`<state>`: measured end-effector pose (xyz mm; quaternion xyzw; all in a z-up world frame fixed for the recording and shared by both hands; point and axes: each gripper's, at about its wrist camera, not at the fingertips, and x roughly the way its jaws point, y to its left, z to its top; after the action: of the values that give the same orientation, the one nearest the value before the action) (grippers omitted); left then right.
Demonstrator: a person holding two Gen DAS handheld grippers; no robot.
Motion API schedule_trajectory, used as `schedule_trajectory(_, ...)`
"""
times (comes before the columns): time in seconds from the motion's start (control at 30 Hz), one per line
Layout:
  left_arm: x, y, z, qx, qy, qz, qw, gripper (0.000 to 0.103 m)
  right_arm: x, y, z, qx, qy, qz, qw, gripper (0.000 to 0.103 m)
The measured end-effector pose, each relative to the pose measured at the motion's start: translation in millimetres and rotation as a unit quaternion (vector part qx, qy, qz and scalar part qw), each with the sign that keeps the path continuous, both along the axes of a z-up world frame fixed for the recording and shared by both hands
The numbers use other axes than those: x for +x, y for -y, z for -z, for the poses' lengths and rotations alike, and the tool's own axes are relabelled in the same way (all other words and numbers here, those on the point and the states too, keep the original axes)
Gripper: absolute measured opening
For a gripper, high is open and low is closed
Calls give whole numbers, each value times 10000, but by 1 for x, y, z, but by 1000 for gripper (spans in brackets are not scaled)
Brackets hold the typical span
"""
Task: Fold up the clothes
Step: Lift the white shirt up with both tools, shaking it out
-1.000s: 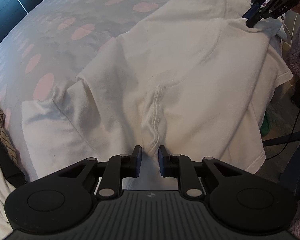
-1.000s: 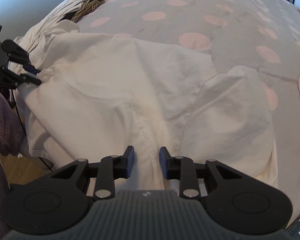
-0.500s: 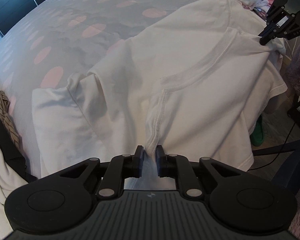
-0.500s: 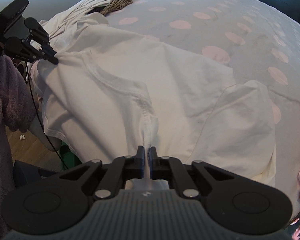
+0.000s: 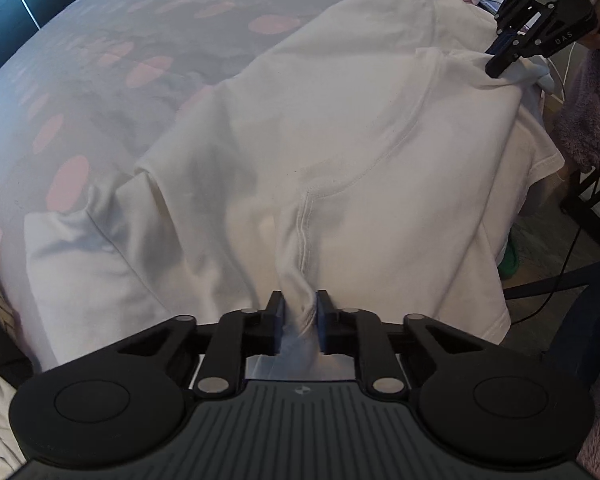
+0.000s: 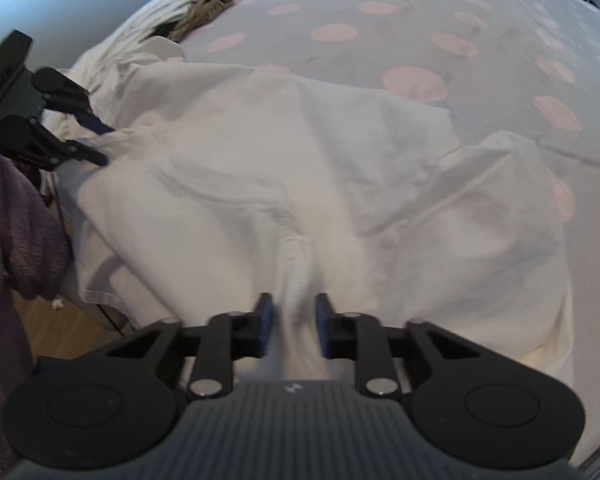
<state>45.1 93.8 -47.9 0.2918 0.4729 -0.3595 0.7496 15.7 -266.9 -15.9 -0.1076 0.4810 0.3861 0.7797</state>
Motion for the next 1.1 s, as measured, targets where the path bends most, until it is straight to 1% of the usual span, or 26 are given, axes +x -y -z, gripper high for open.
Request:
schedule_trajectory(0.03, -3, -3, -3, -59, 31, -67, 10000, 7, -8, -4, -4, -58, 164, 1, 9998, 9)
schedule_trajectory(0.13, -11, -12, -15, -273, 118, -338, 9990, 5, -35, -16, -16, -266, 704, -42, 9972, 6)
schedule_trajectory(0.23, -15, -18, -34, -456, 372, -688, 9959, 3, -68, -30, -27, -557, 1376, -218, 9887, 4)
schedule_trajectory(0.3, -14, -22, -52, -652, 571, -976, 9914, 3, -80, -34, -34, -628, 1741, -130, 9826, 4)
schedule_trajectory(0.37, -11, -29, -77, -993, 856, -1342, 9822, 3, -86, -36, -45, -739, 2277, 53, 9709, 4)
schedule_trajectory(0.4, -11, -33, -92, -1168, 1059, -1480, 9763, 3, -86, -34, -54, -702, 2480, 172, 9660, 4)
schedule_trajectory(0.47, -11, -39, -125, -1535, 1476, -1723, 9618, 3, -83, -22, -78, -524, 2878, 475, 9551, 4)
schedule_trajectory(0.53, -15, -41, -164, -1920, 1905, -1795, 9458, 3, -80, -8, -113, -302, 3278, 666, 9419, 4)
schedule_trajectory(0.6, -24, -35, -206, -2146, 2466, -1676, 9301, 3, -77, 6, -149, -73, 3670, 827, 9265, 4)
schedule_trajectory(0.63, -30, -30, -227, -2225, 2753, -1600, 9215, 3, -77, 11, -169, 5, 3904, 856, 9166, 4)
schedule_trajectory(0.7, -43, -21, -271, -2402, 3363, -1467, 8987, 2, -81, 18, -210, 146, 4386, 876, 8943, 4)
schedule_trajectory(0.77, -57, -15, -313, -2601, 3886, -1371, 8732, 2, -85, 26, -254, 351, 4799, 947, 8715, 4)
schedule_trajectory(0.83, -70, -11, -347, -2720, 4350, -1309, 8483, 2, -91, 32, -295, 576, 5184, 1000, 8473, 4)
schedule_trajectory(0.87, -78, -11, -363, -2777, 4566, -1296, 8352, 2, -96, 34, -311, 705, 5312, 1008, 8383, 4)
schedule_trajectory(0.93, -93, -9, -392, -2909, 4953, -1275, 8086, 2, -107, 36, -338, 980, 5490, 1004, 8240, 4)
schedule_trajectory(0.97, -104, -9, -405, -3023, 5147, -1247, 7925, 2, -112, 38, -352, 1117, 5576, 1001, 8164, 4)
schedule_trajectory(1.0, -119, -9, -417, -3149, 5360, -1207, 7740, 2, -118, 39, -366, 1254, 5661, 998, 8086, 4)
schedule_trajectory(1.03, -131, -8, -426, -3234, 5542, -1152, 7583, 2, -124, 39, -377, 1404, 5726, 991, 8016, 4)
schedule_trajectory(1.07, -148, -7, -434, -3320, 5775, -1092, 7378, 2, -131, 40, -386, 1561, 5780, 981, 7950, 4)
schedule_trajectory(1.1, -164, -4, -441, -3402, 5953, -1045, 7204, 2, -138, 41, -393, 1753, 5778, 983, 7911, 4)
